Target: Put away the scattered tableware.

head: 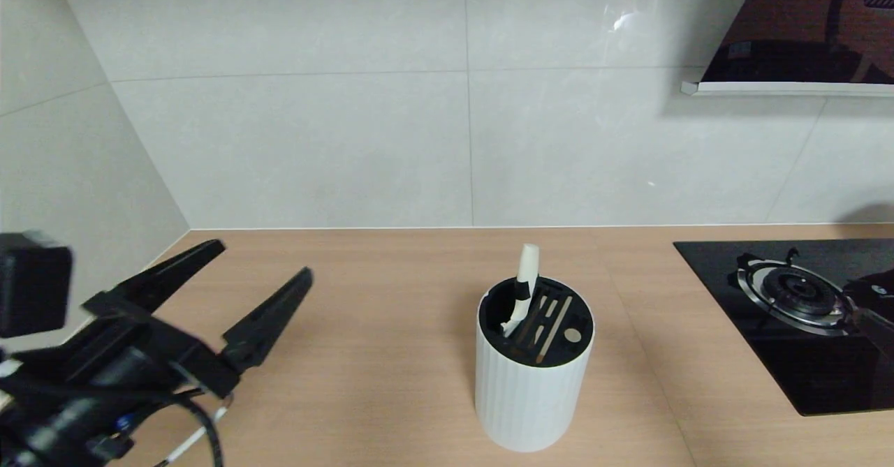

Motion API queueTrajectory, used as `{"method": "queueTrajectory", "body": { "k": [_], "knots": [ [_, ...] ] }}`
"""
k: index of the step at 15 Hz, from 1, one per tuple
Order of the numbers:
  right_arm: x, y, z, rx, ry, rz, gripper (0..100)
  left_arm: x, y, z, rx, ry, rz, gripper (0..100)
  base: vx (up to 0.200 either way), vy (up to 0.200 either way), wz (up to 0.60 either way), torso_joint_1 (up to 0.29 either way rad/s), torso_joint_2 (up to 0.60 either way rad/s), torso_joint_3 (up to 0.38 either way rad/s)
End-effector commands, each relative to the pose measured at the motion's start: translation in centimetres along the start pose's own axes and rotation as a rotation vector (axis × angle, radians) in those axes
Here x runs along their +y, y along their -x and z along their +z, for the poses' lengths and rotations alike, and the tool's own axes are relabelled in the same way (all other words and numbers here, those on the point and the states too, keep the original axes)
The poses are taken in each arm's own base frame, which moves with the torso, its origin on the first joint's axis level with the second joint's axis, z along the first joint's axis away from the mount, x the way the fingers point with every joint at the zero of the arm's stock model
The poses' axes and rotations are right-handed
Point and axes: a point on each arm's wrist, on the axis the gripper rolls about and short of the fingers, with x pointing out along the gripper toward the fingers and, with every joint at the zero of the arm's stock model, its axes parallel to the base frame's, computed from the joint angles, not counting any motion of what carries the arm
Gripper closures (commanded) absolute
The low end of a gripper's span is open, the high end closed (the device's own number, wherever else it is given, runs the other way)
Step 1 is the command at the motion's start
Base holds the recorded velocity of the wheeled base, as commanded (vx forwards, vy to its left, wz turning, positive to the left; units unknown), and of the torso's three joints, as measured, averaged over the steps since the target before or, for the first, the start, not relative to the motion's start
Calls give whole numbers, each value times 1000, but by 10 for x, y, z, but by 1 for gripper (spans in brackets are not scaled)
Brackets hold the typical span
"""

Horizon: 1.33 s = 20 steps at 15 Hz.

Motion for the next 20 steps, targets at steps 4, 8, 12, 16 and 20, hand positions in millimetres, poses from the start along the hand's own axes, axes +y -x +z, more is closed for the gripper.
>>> {"method": "queueTrajectory", "body": {
  "k": [4,8,12,16,20],
  "knots": [
    [-12,107,-17,-103,-10,-73,0,14,159,-34,-10,-43,352,0,0,0,0,0,0,0],
    [-11,120,-18,-111,-46,-152,0,0,183,-52,2,-3,259,0,0,0,0,0,0,0],
    [-6,117,-57,-68,-27,-229,0,2,182,-71,95,43,272,0,0,0,0,0,0,0],
    [-13,101,-98,5,-28,-358,0,3,182,-72,102,37,316,0,0,0,0,0,0,0],
    [-13,98,-98,-41,-6,-331,0,6,184,-72,80,112,492,0,0,0,0,0,0,0]
  ]
}}
